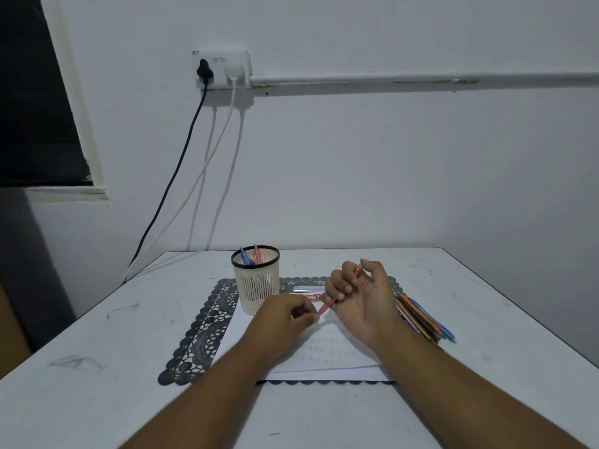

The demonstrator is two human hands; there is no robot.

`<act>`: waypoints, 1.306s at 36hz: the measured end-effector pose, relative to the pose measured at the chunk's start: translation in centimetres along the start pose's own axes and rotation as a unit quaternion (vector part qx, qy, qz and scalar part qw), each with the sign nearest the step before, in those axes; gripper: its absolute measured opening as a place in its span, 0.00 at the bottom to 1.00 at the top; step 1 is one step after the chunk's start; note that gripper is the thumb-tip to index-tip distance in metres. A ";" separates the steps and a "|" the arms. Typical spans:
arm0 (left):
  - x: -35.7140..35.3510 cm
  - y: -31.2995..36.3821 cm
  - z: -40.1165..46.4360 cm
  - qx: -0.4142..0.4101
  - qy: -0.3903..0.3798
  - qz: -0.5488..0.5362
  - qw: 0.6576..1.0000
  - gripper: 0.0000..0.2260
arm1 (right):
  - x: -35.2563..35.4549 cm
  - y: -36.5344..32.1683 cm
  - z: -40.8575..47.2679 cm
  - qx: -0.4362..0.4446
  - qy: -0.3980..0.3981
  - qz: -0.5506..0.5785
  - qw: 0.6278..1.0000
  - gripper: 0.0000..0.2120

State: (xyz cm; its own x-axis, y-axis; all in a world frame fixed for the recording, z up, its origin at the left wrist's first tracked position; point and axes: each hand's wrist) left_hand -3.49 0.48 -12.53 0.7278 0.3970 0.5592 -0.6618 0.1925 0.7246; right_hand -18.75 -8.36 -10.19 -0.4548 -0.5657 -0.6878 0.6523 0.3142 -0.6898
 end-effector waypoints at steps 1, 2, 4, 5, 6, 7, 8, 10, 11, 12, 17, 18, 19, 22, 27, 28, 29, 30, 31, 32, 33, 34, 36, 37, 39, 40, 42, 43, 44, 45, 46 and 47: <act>0.0 0.0 -0.1 -0.001 -0.001 -0.004 1.000 0.10 | -0.1 0.0 -0.1 0.001 0.000 -0.005 1.000 0.18; 0.0 0.0 -0.1 -0.001 -0.002 -0.007 1.000 0.09 | -0.2 -0.1 -0.1 0.003 -0.001 -0.012 1.000 0.17; -0.1 0.0 -0.1 -0.002 -0.003 -0.011 1.000 0.08 | -0.3 -0.2 -0.2 0.007 -0.002 -0.018 1.000 0.16; -0.1 0.0 -0.1 -0.004 -0.002 -0.010 1.000 0.08 | -0.3 -0.2 -0.1 0.007 -0.004 -0.016 1.000 0.17; -0.2 0.0 0.0 -0.008 -0.002 -0.010 1.000 0.08 | -0.2 -0.3 -0.2 0.007 -0.006 -0.010 1.000 0.17; -0.2 0.0 0.0 -0.011 -0.002 -0.009 1.000 0.08 | -0.2 -0.3 -0.1 0.007 -0.008 -0.004 1.000 0.18; -0.2 0.0 0.1 -0.014 -0.002 -0.010 1.000 0.08 | -0.2 -0.3 -0.2 0.007 -0.009 0.001 1.000 0.19; -0.2 0.0 0.1 -0.016 -0.005 -0.011 1.000 0.08 | -0.2 -0.4 -0.2 0.008 -0.012 0.004 1.000 0.19; -0.1 0.0 0.1 -0.015 -0.008 -0.013 1.000 0.08 | -0.2 -0.5 -0.2 0.008 -0.013 0.002 1.000 0.18; -0.1 -0.1 0.1 -0.014 -0.009 -0.015 1.000 0.08 | -0.2 -0.5 -0.2 0.009 -0.013 -0.002 1.000 0.18; 0.0 -0.1 0.0 -0.015 -0.011 -0.015 1.000 0.07 | -0.1 -0.3 -0.2 0.012 -0.020 -0.004 1.000 0.17; -0.1 -0.2 0.0 -0.016 -0.011 -0.012 1.000 0.07 | -0.1 -0.3 -0.2 0.012 -0.021 -0.002 1.000 0.18; -0.1 -0.3 0.1 -0.018 -0.012 -0.009 1.000 0.08 | -0.1 -0.3 -0.2 0.014 -0.022 -0.003 1.000 0.18; -0.1 -0.4 0.2 -0.021 -0.016 -0.010 1.000 0.08 | 0.0 -0.3 -0.2 0.019 -0.028 -0.009 0.999 0.17; -0.3 -0.5 0.3 -0.029 -0.022 -0.007 0.999 0.09 | 0.3 -0.4 -0.1 0.024 -0.043 -0.001 0.999 0.17; -0.4 -0.5 0.4 -0.030 -0.026 -0.004 0.999 0.10 | 0.3 -0.4 -0.1 0.023 -0.045 0.000 0.999 0.17; -0.3 -0.4 0.3 -0.032 -0.029 -0.002 0.999 0.10 | 0.3 -0.4 -0.1 0.022 -0.046 0.002 0.999 0.17; -0.3 -0.4 0.3 -0.033 -0.030 -0.001 0.999 0.10 | 0.2 -0.5 -0.1 0.021 -0.046 0.005 0.999 0.17; -0.3 -0.4 0.3 -0.033 -0.030 -0.001 0.999 0.10 | 0.2 -0.6 -0.1 0.019 -0.044 0.007 0.999 0.17; -0.2 -0.5 0.2 -0.032 -0.029 0.000 0.999 0.10 | 0.2 -0.6 -0.1 0.016 -0.042 0.010 0.999 0.17; -0.2 -0.4 0.2 -0.033 -0.029 0.000 0.999 0.10 | 0.2 -0.6 -0.1 0.016 -0.042 0.009 0.999 0.17; -0.2 -0.4 0.2 -0.033 -0.029 0.002 0.999 0.10 | 0.2 -0.6 -0.1 0.016 -0.042 0.005 0.999 0.17; -0.2 -0.3 0.1 -0.033 -0.031 0.003 0.999 0.10 | 0.2 -0.5 -0.1 0.018 -0.046 0.000 0.999 0.17; -0.2 -0.3 0.1 -0.033 -0.032 0.002 0.999 0.10 | 0.2 -0.4 -0.1 0.019 -0.047 0.000 0.999 0.17; -0.1 -0.2 0.1 -0.029 -0.031 -0.002 0.999 0.10 | 0.2 -0.4 -0.1 0.019 -0.050 0.001 0.999 0.17; -0.1 -0.2 0.1 -0.027 -0.030 -0.004 0.999 0.09 | 0.2 -0.4 -0.1 0.018 -0.052 0.000 0.998 0.17; -0.2 -0.2 0.1 -0.022 -0.026 -0.013 0.999 0.09 | 0.2 -0.5 0.0 0.018 -0.053 0.000 0.998 0.16; -0.3 -0.2 0.0 -0.018 -0.023 -0.021 0.999 0.08 | 0.2 -0.5 0.0 0.018 -0.052 0.004 0.998 0.17; -0.3 -0.2 0.0 -0.015 -0.021 -0.028 0.999 0.08 | 0.3 -0.5 0.0 0.018 -0.051 0.010 0.999 0.17; -0.4 -0.2 0.0 -0.013 -0.019 -0.031 0.999 0.08 | 0.3 -0.5 0.0 0.017 -0.051 0.015 0.998 0.17; -0.4 -0.1 0.0 -0.013 -0.019 -0.030 0.999 0.08 | 0.4 -0.5 0.1 0.016 -0.052 0.016 0.998 0.17; -0.4 -0.1 0.0 -0.013 -0.020 -0.029 0.999 0.08 | 0.4 -0.5 0.1 0.017 -0.054 0.014 0.998 0.17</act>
State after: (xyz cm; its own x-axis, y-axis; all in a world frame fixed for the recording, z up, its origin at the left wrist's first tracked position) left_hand -3.69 0.32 -12.81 0.7716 0.3486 0.5320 -0.6219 0.2376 0.7462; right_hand -19.20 -8.79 -10.15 -0.3691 -0.6363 -0.6774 0.6846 0.3069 -0.6612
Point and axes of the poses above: each hand's wrist, its own z-axis towards the middle knuckle, its own x-axis out of the back of the hand, y = z × x, and after that the axes turned 2 degrees about -z, right-handed
